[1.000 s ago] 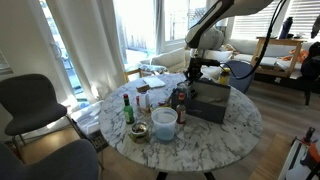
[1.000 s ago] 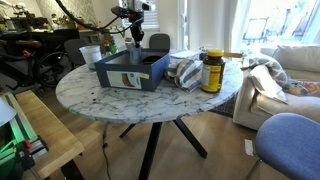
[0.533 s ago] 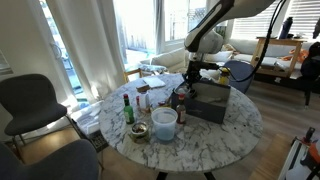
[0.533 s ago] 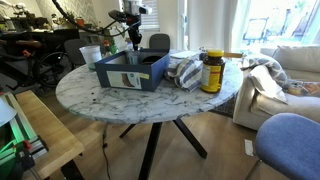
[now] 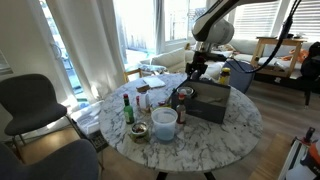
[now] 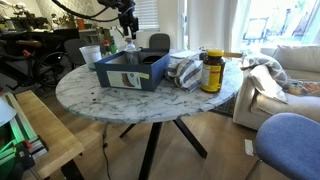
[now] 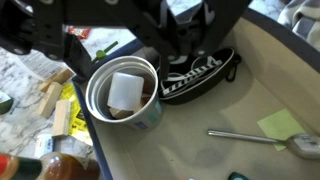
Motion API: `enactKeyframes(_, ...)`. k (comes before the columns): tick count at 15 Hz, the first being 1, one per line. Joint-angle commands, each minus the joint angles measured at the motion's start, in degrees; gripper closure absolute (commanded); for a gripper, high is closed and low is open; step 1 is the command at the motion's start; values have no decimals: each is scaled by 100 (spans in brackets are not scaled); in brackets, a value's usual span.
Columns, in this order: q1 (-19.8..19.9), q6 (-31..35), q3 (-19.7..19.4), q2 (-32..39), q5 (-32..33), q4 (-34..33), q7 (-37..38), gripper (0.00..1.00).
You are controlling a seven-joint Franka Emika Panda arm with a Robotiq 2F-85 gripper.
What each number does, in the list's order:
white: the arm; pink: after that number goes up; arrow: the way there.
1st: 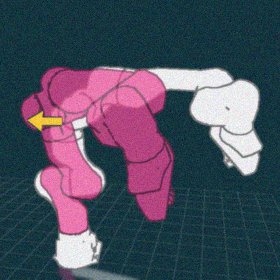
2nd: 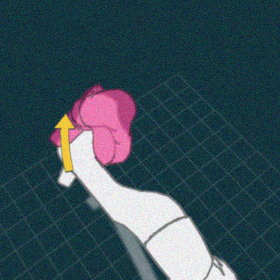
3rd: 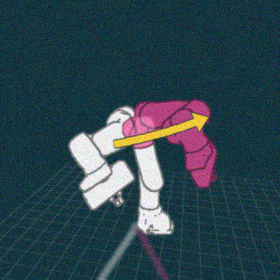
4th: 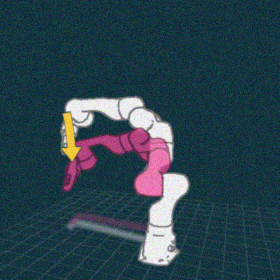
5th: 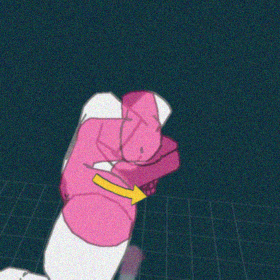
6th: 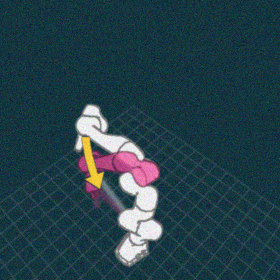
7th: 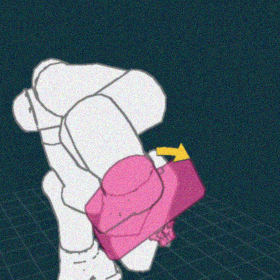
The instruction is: Put the silver cup in the blue box
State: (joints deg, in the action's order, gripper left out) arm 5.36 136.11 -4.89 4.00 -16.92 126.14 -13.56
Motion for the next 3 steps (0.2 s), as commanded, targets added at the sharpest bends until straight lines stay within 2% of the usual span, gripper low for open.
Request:
enactKeyframes(1, 21, -41, -4, -1117, 226, 721, -903, 0)
enactKeyframes(2, -20, -20, -28, -572, 102, 293, -470, 13)
enactKeyframes(3, -46, -32, -53, -811, 109, 415, -649, 6)
